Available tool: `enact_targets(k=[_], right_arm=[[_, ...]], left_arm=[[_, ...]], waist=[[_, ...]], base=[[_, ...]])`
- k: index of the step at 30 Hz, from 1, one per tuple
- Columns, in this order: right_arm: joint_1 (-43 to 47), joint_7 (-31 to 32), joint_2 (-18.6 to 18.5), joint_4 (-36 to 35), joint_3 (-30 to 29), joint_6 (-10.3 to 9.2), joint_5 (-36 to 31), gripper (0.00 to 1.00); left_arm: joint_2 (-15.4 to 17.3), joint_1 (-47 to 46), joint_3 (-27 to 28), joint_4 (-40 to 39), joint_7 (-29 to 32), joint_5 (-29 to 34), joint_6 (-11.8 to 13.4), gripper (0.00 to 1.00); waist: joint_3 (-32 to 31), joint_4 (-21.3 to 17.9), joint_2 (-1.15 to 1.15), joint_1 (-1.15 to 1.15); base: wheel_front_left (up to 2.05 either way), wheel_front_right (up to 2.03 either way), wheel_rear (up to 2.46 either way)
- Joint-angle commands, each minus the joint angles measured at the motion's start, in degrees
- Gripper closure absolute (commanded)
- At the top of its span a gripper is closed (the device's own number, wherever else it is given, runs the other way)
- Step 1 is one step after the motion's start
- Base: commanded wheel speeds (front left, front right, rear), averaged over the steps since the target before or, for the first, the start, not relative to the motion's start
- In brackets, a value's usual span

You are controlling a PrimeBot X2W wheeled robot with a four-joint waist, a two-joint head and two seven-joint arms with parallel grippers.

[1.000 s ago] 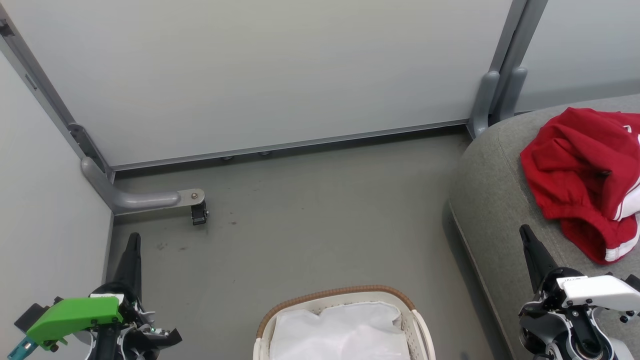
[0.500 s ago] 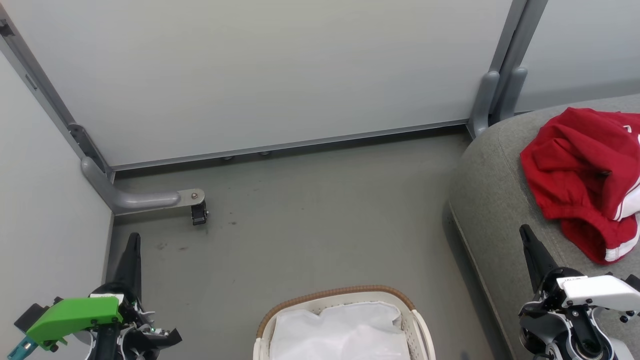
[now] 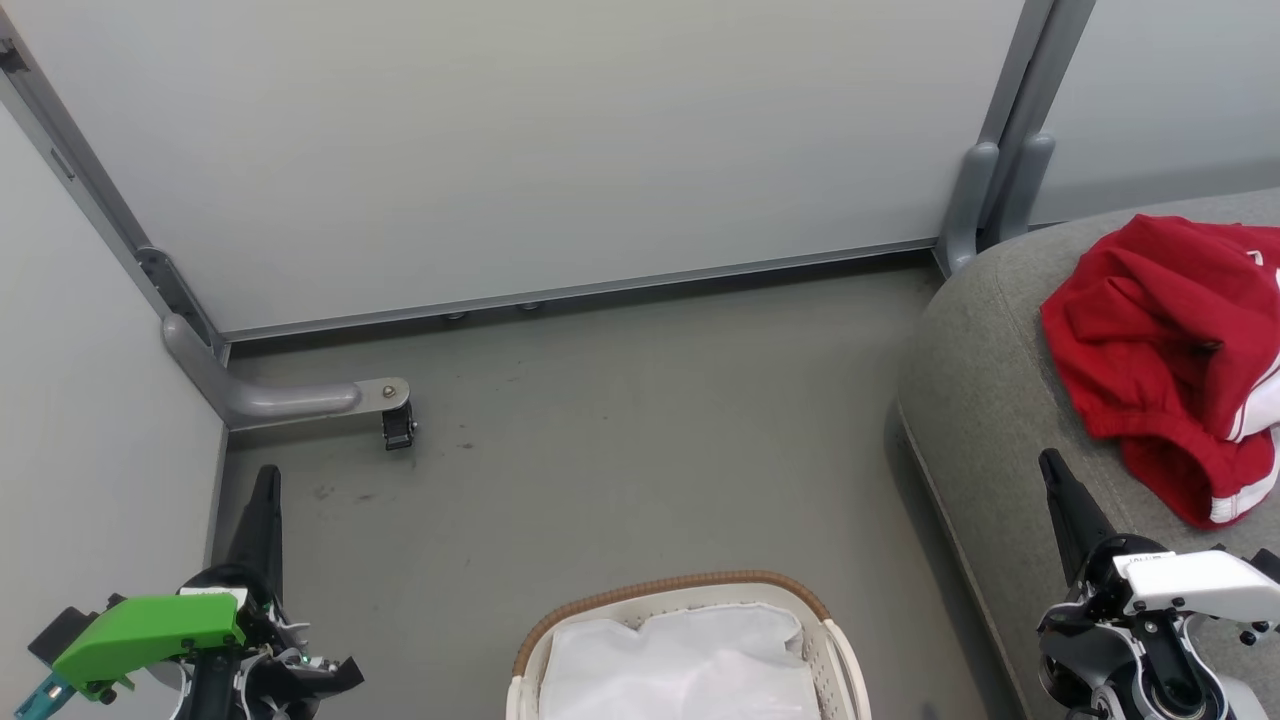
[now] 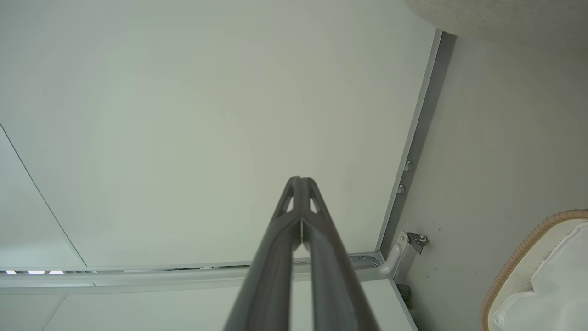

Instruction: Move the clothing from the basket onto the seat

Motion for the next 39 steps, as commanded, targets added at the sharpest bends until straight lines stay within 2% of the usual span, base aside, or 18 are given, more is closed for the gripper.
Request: enact_targets(k=[1, 39], right_arm=[[-0.5, 0.2, -0.3, -0.2, -0.1, 0.00, 0.2, 1.00], [-0.5, 0.2, -0.3, -0.2, -0.1, 0.00, 0.2, 1.00]], left_arm=[[0.1, -0.6, 0.2, -0.1, 0.2, -0.1, -0.2, 1.00], [0.1, -0.6, 0.2, -0.1, 0.3, -0.1, -0.2, 1.00]], waist=[[0.0, 0.0, 0.00, 0.00], [0.0, 0.0, 0.00, 0.00]], base=[[0.00, 0.00, 0.00], [0.00, 0.00, 0.00]])
